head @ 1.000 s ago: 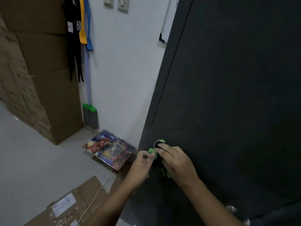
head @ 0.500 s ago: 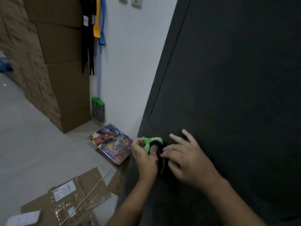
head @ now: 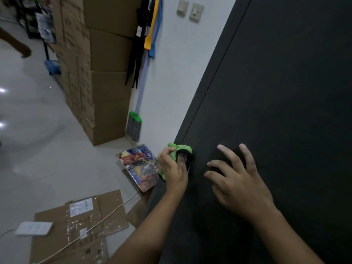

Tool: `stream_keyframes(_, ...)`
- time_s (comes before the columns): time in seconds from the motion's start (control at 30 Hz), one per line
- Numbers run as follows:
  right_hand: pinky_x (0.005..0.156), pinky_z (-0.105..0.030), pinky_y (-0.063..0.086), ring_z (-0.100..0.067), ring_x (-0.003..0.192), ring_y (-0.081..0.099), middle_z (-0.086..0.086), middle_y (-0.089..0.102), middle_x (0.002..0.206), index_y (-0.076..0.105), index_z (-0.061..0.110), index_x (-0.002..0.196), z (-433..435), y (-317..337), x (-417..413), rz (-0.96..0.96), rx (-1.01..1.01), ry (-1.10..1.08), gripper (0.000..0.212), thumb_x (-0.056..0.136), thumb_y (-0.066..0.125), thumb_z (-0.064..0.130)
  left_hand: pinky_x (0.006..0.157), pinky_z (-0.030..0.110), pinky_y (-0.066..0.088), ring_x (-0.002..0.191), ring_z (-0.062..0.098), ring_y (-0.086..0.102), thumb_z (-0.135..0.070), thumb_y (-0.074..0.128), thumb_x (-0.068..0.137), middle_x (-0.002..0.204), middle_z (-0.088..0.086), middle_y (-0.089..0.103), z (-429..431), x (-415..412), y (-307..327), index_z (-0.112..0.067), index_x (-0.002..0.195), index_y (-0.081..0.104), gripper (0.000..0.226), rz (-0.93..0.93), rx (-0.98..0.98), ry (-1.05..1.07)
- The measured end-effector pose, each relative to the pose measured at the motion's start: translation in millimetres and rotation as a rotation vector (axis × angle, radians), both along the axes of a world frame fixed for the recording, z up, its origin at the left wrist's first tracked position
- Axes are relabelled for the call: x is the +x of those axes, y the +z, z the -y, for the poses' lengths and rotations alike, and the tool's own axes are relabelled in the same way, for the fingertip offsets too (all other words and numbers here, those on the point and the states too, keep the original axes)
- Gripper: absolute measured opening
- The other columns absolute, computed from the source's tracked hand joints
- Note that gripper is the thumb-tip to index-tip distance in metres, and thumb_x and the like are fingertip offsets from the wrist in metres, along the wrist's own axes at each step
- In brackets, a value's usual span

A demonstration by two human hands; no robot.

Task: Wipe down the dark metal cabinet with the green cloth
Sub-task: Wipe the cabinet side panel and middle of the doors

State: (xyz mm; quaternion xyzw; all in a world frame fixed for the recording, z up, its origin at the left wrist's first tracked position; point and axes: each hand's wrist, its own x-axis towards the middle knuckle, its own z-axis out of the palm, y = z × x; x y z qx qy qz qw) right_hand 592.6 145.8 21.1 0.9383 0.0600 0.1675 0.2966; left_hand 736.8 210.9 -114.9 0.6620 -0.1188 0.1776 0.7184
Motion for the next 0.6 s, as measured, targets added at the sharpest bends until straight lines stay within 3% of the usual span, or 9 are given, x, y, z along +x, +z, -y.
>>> stream_keyframes(0.1,0.121,-0.059,0.002,-0.033,0.143,0.033,0.0,0.066,0.12,0.073,0.027,0.107,-1,-2,1,0.0,-0.028,-0.015,0.029,0.085,0.053,0.032,0.092,0.035,0.037,0.111,0.023,0.045,-0.031,0.046,0.101,0.124,0.011,0.046,-4,7,-26,-0.012,0.123,0.041,0.03,-0.432,-0.027,0.008)
stream_keyframes(0.2,0.121,-0.061,-0.001,-0.034,0.142,0.034,-0.007,0.063,0.123,0.071,0.025,0.112,-1,-7,2,-0.039,-0.059,-0.044,0.035,0.078,0.068,0.031,0.099,0.043,0.039,0.121,0.037,0.047,-0.035,0.04,0.102,0.135,0.019,0.047,-6,10,-54,-0.007,0.13,0.04,0.039,-0.789,-0.027,0.004)
stream_keyframes(0.3,0.12,-0.063,-0.002,-0.035,0.142,0.034,-0.013,0.059,0.13,0.071,0.023,0.112,1,-10,2,-0.069,-0.116,-0.06,0.037,0.076,0.069,0.032,0.109,0.048,0.031,0.135,0.044,0.032,-0.036,0.035,0.104,0.151,0.026,0.028,-7,-1,-54,-0.006,0.144,0.027,0.051,-0.925,0.069,-0.02)
stream_keyframes(0.43,0.12,-0.064,0.001,-0.034,0.143,0.033,-0.013,0.056,0.135,0.071,0.022,0.109,2,-12,3,-0.07,-0.182,-0.084,0.033,0.08,0.065,0.035,0.085,0.033,0.033,0.12,0.029,0.042,-0.035,0.038,0.103,0.131,0.014,0.041,-16,-15,-17,-0.015,0.124,0.038,0.03,-0.566,0.171,-0.076)
stream_keyframes(0.6,0.121,-0.062,0.006,-0.03,0.143,0.038,-0.009,0.053,0.142,0.068,0.023,0.12,4,-16,6,-0.014,-0.263,-0.113,0.039,0.085,0.059,0.038,0.088,0.032,0.035,0.109,0.019,0.038,-0.047,0.038,0.098,0.116,0.001,0.039,-29,11,26,-0.024,0.117,0.037,0.031,0.029,0.21,-0.191)
